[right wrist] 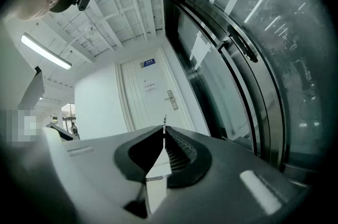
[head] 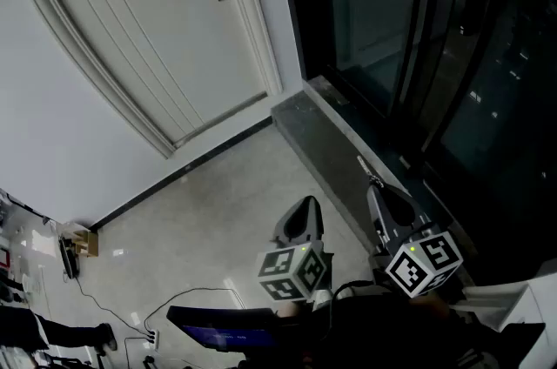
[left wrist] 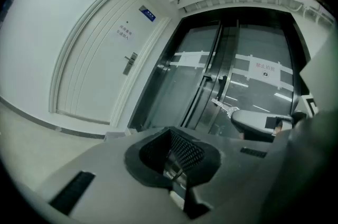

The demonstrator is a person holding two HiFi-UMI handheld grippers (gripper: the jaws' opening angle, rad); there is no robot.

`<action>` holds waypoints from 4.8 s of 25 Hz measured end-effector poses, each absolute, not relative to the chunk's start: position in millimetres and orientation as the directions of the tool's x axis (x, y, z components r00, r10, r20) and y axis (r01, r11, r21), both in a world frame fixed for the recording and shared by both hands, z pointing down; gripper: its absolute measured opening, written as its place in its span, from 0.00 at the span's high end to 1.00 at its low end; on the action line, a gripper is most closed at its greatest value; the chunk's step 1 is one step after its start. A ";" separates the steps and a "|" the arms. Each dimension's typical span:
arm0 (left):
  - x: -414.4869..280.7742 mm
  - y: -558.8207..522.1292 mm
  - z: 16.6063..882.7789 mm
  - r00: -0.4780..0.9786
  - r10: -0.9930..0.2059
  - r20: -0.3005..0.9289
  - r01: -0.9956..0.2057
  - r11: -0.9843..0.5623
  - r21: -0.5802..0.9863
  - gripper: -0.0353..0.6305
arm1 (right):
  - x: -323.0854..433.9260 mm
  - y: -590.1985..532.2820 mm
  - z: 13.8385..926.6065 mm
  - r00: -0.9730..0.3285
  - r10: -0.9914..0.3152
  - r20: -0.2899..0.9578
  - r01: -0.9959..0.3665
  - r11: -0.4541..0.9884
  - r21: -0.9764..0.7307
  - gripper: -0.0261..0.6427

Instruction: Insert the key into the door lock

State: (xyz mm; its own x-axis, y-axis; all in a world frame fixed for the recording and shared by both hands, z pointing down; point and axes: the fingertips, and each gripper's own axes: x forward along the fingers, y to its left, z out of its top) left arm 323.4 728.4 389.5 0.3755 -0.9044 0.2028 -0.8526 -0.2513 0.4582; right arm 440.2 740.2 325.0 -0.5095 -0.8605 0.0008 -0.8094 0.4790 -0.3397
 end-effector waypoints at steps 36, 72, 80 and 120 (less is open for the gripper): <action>280.3 662.0 421.2 0.381 -0.873 0.305 -0.888 -0.254 0.382 0.95 | 367.5 669.7 338.2 -0.507 -0.861 0.036 -0.831 0.478 -0.284 0.94; 213.4 361.6 423.1 0.334 -0.879 0.340 -0.909 -0.205 0.362 0.95 | 300.3 364.3 343.9 -0.549 -0.834 0.044 -0.813 0.521 -0.260 0.94; 161.7 285.6 410.7 0.384 -0.871 0.305 -0.890 -0.263 0.372 0.95 | 248.6 291.7 334.5 -0.511 -0.859 0.026 -0.837 0.491 -0.243 0.94; 53.9 -36.0 410.7 0.290 -0.907 0.306 -0.921 -0.178 0.346 0.95 | 115.4 -44.8 341.7 -0.608 -0.792 0.054 -0.787 0.592 -0.174 0.94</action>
State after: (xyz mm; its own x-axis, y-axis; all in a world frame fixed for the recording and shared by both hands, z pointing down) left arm 53.9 -36.0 410.7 0.2902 -0.9068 0.3059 -0.9212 -0.1781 0.3459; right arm 115.4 -44.8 341.7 -0.6081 -0.7920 0.0544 -0.7868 0.5922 -0.1739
